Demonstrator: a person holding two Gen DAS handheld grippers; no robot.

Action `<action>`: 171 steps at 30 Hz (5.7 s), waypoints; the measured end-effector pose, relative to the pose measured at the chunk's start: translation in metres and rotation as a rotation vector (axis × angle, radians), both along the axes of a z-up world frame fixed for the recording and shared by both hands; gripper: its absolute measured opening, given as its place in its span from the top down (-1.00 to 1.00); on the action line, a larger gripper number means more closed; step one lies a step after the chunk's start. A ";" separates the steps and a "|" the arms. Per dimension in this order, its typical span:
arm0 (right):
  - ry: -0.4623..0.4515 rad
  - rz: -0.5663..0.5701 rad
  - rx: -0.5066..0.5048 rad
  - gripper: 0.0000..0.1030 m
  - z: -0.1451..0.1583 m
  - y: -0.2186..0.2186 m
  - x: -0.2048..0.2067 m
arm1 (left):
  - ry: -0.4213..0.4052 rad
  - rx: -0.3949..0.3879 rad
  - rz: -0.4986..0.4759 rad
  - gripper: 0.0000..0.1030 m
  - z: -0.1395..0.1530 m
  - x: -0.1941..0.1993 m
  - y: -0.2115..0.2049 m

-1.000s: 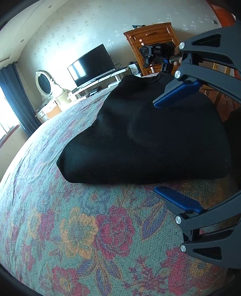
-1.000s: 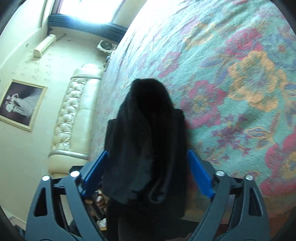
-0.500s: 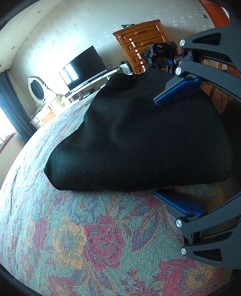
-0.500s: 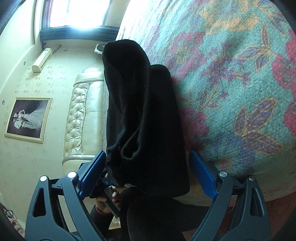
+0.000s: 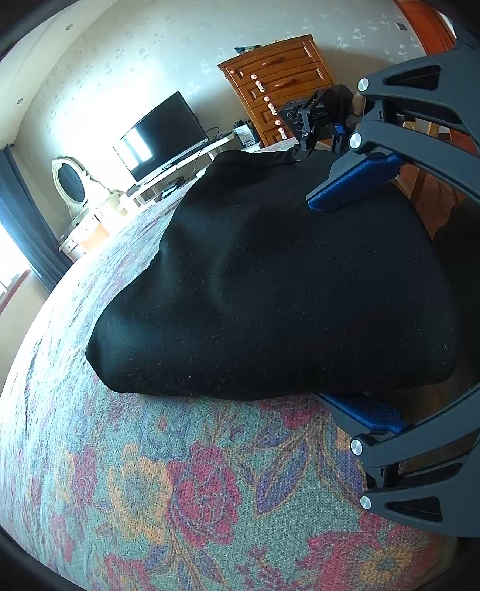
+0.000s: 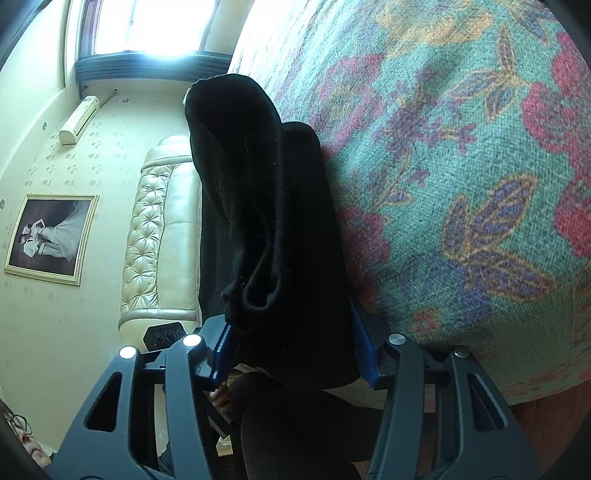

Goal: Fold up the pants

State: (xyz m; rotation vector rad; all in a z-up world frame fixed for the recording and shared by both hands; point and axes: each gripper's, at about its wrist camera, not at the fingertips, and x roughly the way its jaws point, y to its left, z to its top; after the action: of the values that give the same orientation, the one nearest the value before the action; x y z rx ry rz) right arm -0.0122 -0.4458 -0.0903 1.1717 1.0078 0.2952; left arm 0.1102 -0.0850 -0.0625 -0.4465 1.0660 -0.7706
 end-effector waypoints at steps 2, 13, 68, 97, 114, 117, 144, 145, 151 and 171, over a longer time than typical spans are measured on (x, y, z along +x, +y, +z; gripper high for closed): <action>-0.003 0.002 -0.005 0.13 0.000 -0.002 0.001 | -0.019 0.021 -0.005 -0.66 -0.001 -0.001 -0.002; -0.020 0.002 -0.010 0.23 -0.010 -0.008 -0.009 | -0.081 0.044 -0.030 -0.01 0.001 -0.005 -0.005; -0.051 -0.069 -0.046 0.07 -0.011 -0.064 0.089 | 0.061 -0.057 0.006 -0.21 -0.007 0.146 -0.002; -0.024 -0.004 -0.045 0.42 -0.015 -0.022 -0.040 | -0.012 0.067 -0.103 -0.46 -0.001 0.030 -0.006; -0.049 0.049 -0.123 -0.57 0.017 -0.069 0.005 | 0.066 0.029 -0.053 -0.71 0.005 0.084 0.004; -0.061 0.068 -0.098 -0.67 0.020 -0.069 0.016 | 0.050 0.035 -0.054 -0.73 0.005 0.086 -0.005; -0.010 0.180 -0.134 0.00 0.008 -0.039 0.054 | 0.015 0.065 -0.153 -0.90 0.000 0.084 -0.035; -0.012 0.180 -0.138 0.01 0.008 -0.038 0.054 | 0.018 0.060 -0.157 -0.90 0.001 0.085 -0.035; -0.026 0.175 -0.138 0.09 0.009 -0.030 0.055 | 0.048 0.020 -0.155 -0.06 -0.004 0.093 -0.025; -0.102 0.109 -0.148 0.35 0.020 0.000 0.059 | 0.082 -0.039 -0.103 0.46 -0.008 0.102 0.007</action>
State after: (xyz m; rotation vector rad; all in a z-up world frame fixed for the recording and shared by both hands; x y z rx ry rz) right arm 0.0465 -0.4462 -0.0704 0.9604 0.9890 0.3569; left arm 0.2125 -0.0781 -0.0705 -0.4620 1.1592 -0.8718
